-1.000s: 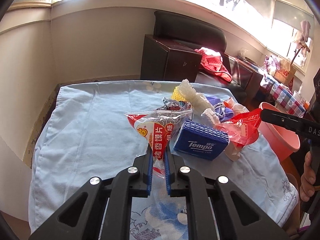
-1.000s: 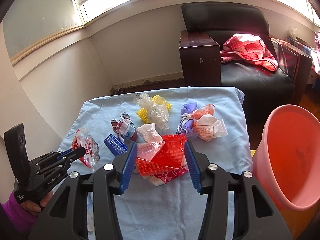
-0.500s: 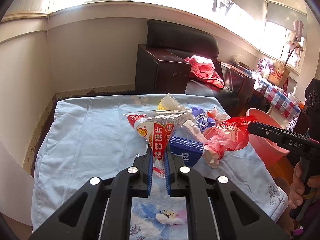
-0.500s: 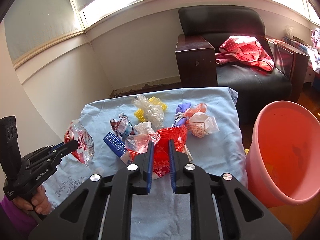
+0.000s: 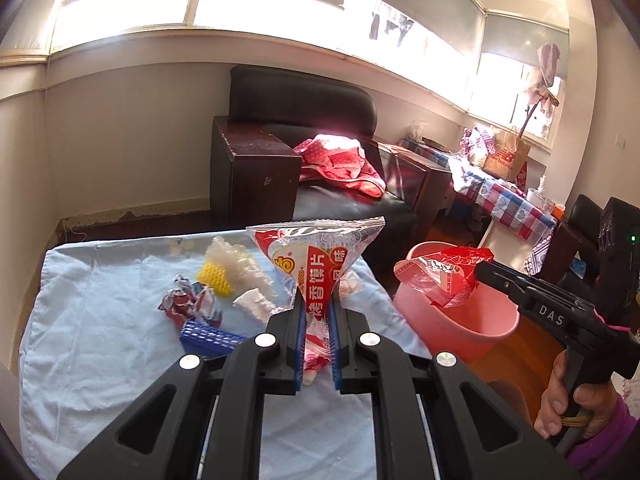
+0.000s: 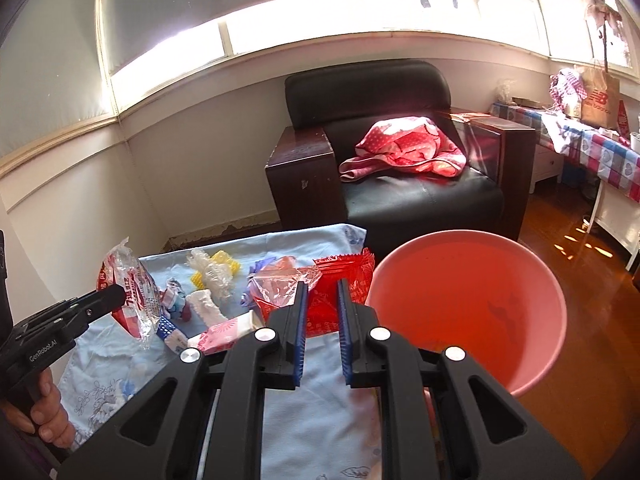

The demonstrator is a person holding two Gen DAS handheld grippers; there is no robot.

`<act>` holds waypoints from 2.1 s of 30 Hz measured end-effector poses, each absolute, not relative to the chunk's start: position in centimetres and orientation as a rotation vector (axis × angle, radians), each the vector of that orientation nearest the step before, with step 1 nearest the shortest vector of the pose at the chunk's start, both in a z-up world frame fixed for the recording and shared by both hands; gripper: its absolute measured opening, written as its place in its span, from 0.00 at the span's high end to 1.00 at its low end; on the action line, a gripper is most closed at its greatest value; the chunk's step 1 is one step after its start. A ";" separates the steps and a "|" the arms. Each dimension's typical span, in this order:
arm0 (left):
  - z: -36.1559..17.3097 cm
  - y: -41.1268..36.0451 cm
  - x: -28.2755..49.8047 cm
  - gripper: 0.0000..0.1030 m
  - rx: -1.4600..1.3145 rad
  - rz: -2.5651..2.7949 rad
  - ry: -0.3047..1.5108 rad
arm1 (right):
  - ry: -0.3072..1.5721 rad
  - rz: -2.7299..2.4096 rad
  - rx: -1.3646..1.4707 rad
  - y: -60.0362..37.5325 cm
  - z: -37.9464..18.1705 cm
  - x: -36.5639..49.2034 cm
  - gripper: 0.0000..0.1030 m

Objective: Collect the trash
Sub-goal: 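Carry the snack bag and red wrapper over the pink bucket and release both, then move the left tool to the blue Tempo tissue pack and grasp it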

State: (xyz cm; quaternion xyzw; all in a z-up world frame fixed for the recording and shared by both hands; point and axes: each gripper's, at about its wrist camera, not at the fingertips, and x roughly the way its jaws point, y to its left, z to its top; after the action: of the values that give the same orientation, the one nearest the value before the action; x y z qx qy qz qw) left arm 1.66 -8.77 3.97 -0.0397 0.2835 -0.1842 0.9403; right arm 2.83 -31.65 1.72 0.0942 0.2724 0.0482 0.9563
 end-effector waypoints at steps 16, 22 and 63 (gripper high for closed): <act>2.8 -23.6 4.6 0.91 -0.017 -0.592 0.628 | 0.549 -0.116 0.238 -40.9 -0.2 0.7 0.86; 1.2 -27.3 5.9 0.91 -0.007 -0.633 0.685 | 0.575 -0.138 0.245 -42.3 -1.4 0.4 0.86; 2.5 -22.8 2.3 0.48 0.009 -0.573 0.645 | 0.627 -0.010 0.266 -38.9 -0.7 -0.1 0.68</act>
State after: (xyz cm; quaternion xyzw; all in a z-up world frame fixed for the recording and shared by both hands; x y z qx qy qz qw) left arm 2.27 -22.77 2.53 0.0042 0.3125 -0.2777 0.9084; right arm -0.09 -38.95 -0.66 0.1302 0.3076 -0.0048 0.9426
